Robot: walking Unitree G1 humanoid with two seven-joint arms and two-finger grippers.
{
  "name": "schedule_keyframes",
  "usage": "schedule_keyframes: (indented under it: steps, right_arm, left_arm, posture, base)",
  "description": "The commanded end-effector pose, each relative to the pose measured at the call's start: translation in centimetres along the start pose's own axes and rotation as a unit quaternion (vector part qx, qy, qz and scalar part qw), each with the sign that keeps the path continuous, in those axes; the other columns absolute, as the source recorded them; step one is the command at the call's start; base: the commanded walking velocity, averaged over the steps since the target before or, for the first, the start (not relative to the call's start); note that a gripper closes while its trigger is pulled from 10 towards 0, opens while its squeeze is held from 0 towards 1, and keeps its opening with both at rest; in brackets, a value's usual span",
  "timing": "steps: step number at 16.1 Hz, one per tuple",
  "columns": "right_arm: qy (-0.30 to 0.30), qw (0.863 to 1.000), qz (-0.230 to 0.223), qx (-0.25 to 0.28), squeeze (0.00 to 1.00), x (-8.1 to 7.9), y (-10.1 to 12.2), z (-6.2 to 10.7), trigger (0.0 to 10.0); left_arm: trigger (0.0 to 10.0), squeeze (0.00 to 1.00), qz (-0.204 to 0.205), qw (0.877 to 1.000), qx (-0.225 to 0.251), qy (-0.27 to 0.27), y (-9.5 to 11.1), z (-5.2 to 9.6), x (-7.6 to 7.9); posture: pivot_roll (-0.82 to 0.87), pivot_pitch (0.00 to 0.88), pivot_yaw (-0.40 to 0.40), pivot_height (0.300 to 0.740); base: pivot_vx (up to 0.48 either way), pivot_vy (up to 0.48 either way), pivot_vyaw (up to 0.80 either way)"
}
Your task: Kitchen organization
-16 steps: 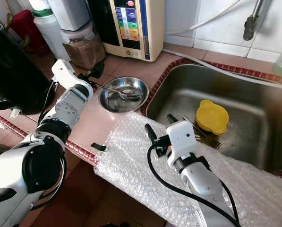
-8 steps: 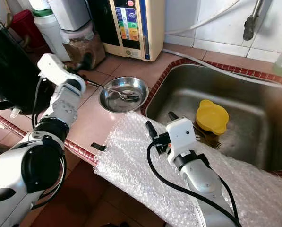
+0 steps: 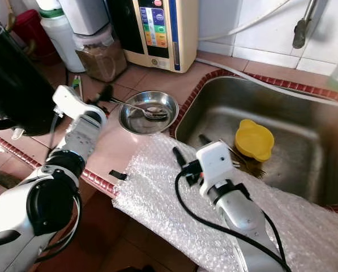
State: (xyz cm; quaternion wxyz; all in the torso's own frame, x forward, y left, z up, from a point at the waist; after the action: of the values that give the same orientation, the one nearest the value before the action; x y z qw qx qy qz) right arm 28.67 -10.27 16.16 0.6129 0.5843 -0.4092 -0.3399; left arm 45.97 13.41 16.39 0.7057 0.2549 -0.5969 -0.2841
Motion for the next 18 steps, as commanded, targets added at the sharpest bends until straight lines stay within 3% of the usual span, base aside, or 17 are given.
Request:
schedule_keyframes:
  steps: [1,2,3,4,10,12,18]
  right_arm:
    - [0.042,0.999,-0.009,0.01,0.24,-1.6,0.8,0.2,10.0]
    - [0.06,0.998,-0.013,0.012,0.24,-2.2,1.1,0.3,10.0]
    - [0.069,0.997,-0.009,0.013,0.23,-2.5,1.2,0.2,10.0]
    - [0.07,0.997,-0.009,0.013,0.23,-2.5,1.2,0.2,10.0]
    - [0.066,0.998,-0.007,0.009,0.19,-2.5,1.1,0.3,10.0]
    - [0.075,0.997,-0.017,0.007,0.2,-2.8,1.1,0.4,10.0]
    - [0.097,0.995,-0.021,-0.006,0.19,-3.2,0.8,0.7,10.0]
  left_arm:
    - [10.0,0.0,0.012,1.0,-0.007,0.001,-0.1,0.0,-0.1]
    - [10.0,0.0,0.023,1.0,-0.012,-0.008,-0.4,0.0,0.2]
    - [3.6,0.0,0.032,0.999,-0.016,-0.016,-0.5,0.0,0.6]
    - [0.0,0.0,0.034,0.999,-0.016,-0.017,-0.5,0.0,0.6]
    - [0.0,0.0,0.073,0.996,-0.029,-0.04,-0.7,0.0,1.0]
    - [0.0,0.0,0.076,0.994,-0.031,-0.073,-0.8,0.0,2.0]
    - [0.0,0.0,0.088,0.992,-0.033,-0.081,-1.1,0.1,2.6]
  posture:
    - [-0.33,0.136,0.137,0.74]
    - [-0.33,0.135,0.138,0.74]
    - [-0.34,0.129,0.143,0.74]
    - [-0.34,0.129,0.143,0.74]
    - [-0.36,0.119,0.163,0.74]
    - [-0.36,0.121,0.163,0.74]
    - [-0.36,0.122,0.153,0.74]
  base:
    - [0.0,0.0,0.0]
    - [0.0,0.0,0.0]
    - [0.0,0.0,0.0]
    - [0.0,0.0,0.0]
    - [0.0,0.0,0.0]
    - [0.0,0.0,0.0]
    - [0.0,0.0,0.0]
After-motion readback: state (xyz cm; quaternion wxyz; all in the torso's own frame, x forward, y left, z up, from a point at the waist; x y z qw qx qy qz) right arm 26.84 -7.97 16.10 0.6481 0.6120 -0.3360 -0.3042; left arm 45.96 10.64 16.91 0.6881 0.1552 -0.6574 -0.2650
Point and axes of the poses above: a point about 5 cm out from each wrist's last joint towards the gripper, its own z axis pointing back from the gripper into the wrist, its own y axis along the axis of the wrist's last joint, x = y × z, the point moved 5 cm from there along -z, pointing out of the wrist towards the gripper, and after that the axes turned 5 degrees about -z, right-handed, at the moved point
